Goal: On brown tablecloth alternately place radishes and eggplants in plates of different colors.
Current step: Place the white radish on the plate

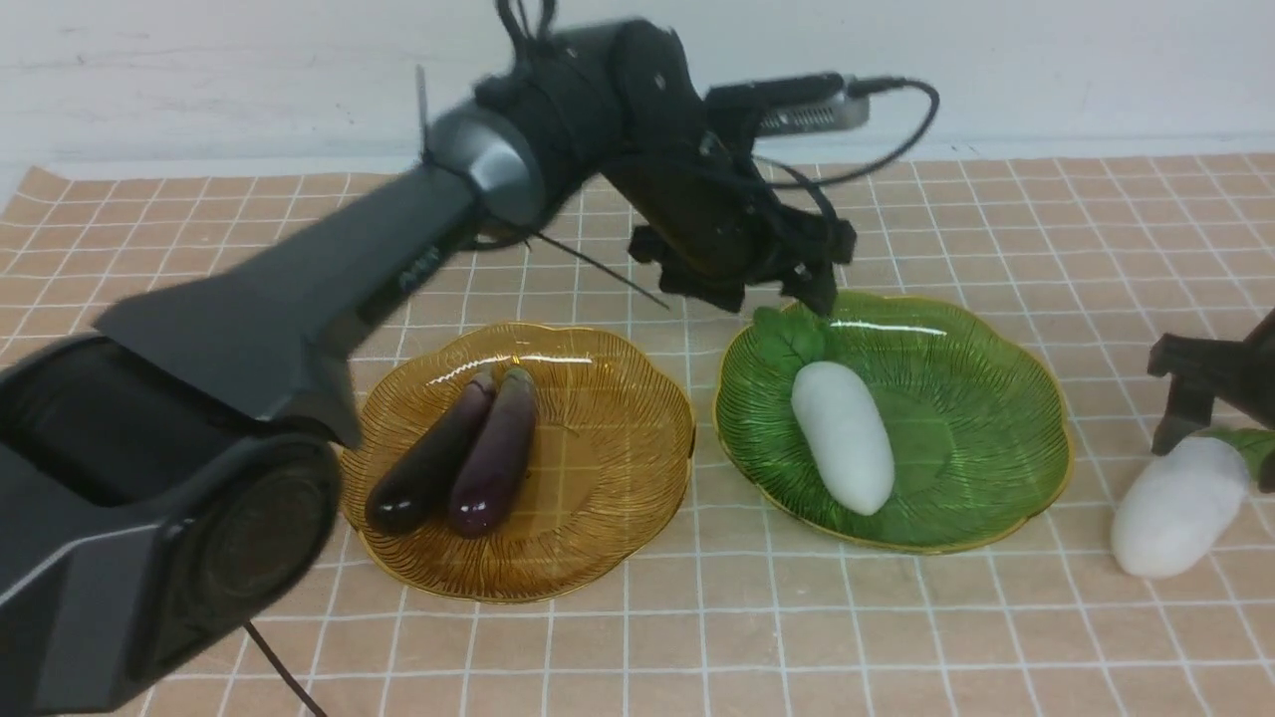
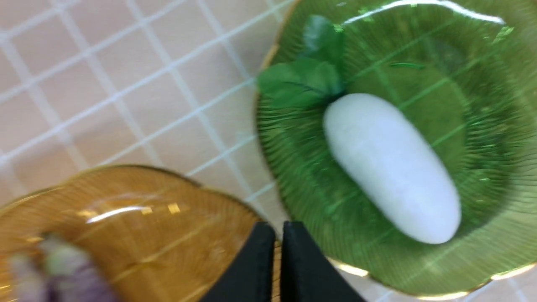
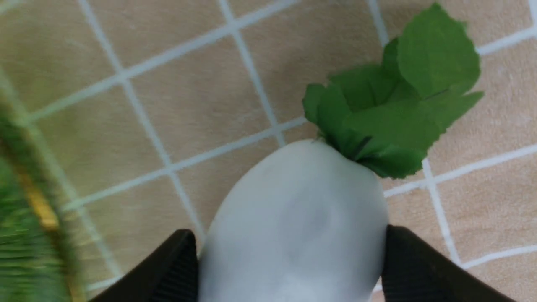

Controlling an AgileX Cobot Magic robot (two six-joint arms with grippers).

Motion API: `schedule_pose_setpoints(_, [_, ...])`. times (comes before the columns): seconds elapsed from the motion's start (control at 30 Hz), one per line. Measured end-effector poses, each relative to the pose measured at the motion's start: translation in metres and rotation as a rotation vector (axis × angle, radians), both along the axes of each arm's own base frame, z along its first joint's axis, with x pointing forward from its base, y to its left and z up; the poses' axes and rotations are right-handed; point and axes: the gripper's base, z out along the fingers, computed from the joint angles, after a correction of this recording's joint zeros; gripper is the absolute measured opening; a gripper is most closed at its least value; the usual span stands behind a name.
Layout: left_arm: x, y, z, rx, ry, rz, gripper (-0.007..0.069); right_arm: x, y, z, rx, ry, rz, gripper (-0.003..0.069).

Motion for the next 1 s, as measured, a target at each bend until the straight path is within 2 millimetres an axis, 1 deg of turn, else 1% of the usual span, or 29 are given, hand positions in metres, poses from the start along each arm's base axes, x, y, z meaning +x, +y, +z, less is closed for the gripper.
schedule_pose_setpoints(0.07, [-0.004, 0.005, 0.009, 0.030, -0.021, 0.004, 0.0000, 0.005, 0.001, 0.019, 0.014, -0.041, 0.002, 0.0512])
schedule_pose_setpoints(0.13, [-0.006, 0.010, 0.017, 0.048, -0.039, 0.010, -0.0003, 0.006, 0.008, 0.046, 0.041, -0.117, 0.012, 0.0512])
schedule_pose_setpoints(0.23, [-0.007, 0.018, 0.023, 0.059, -0.048, 0.022, -0.0003, 0.007, 0.027, 0.074, 0.100, -0.203, 0.052, 0.0510])
schedule_pose_setpoints(0.27, [-0.006, 0.021, 0.025, 0.059, -0.051, 0.028, -0.0003, 0.008, 0.043, 0.081, 0.134, -0.229, 0.095, 0.0510])
schedule_pose_setpoints(0.33, [-0.005, 0.026, 0.028, 0.062, -0.060, 0.039, -0.0003, 0.011, 0.069, 0.082, 0.173, -0.257, 0.166, 0.0510])
schedule_pose_setpoints(0.4, [-0.004, 0.028, 0.028, 0.064, -0.062, 0.045, -0.0003, 0.015, 0.090, 0.075, 0.186, -0.267, 0.215, 0.0510])
schedule_pose_setpoints(0.43, [-0.004, 0.029, 0.028, 0.064, -0.062, 0.047, -0.0003, 0.020, 0.100, 0.069, 0.183, -0.267, 0.245, 0.0510])
schedule_pose_setpoints(0.53, [-0.004, 0.029, 0.029, 0.064, -0.061, 0.047, -0.0003, 0.029, 0.120, 0.054, 0.161, -0.241, 0.327, 0.0510])
schedule_pose_setpoints(0.57, [-0.005, 0.029, 0.029, 0.062, -0.062, 0.047, -0.0003, 0.031, 0.123, 0.050, 0.151, -0.221, 0.344, 0.0510])
schedule_pose_setpoints(0.63, [-0.007, 0.028, 0.034, 0.039, -0.061, 0.042, -0.0003, 0.032, 0.123, 0.049, 0.137, -0.187, 0.365, 0.0514])
schedule_pose_setpoints(0.77, [-0.018, 0.031, 0.054, -0.005, -0.085, 0.037, -0.0003, 0.030, 0.122, 0.059, 0.120, -0.134, 0.398, 0.0605])
schedule_pose_setpoints(0.83, [-0.023, 0.032, 0.062, -0.024, -0.094, 0.034, -0.0003, 0.030, 0.122, 0.065, 0.118, -0.125, 0.408, 0.0622])
schedule_pose_setpoints(0.9, [-0.027, 0.033, 0.069, -0.045, -0.100, 0.031, -0.0003, 0.032, 0.122, 0.074, 0.109, -0.149, 0.413, 0.0618])
schedule_pose_setpoints(0.93, [-0.029, 0.034, 0.073, -0.054, -0.105, 0.032, -0.0003, 0.033, 0.121, 0.079, 0.106, -0.164, 0.415, 0.0605])
schedule_pose_setpoints(1.0, [-0.036, 0.037, 0.083, -0.072, -0.123, 0.032, -0.0003, 0.027, 0.121, 0.094, 0.102, -0.197, 0.426, 0.0546])
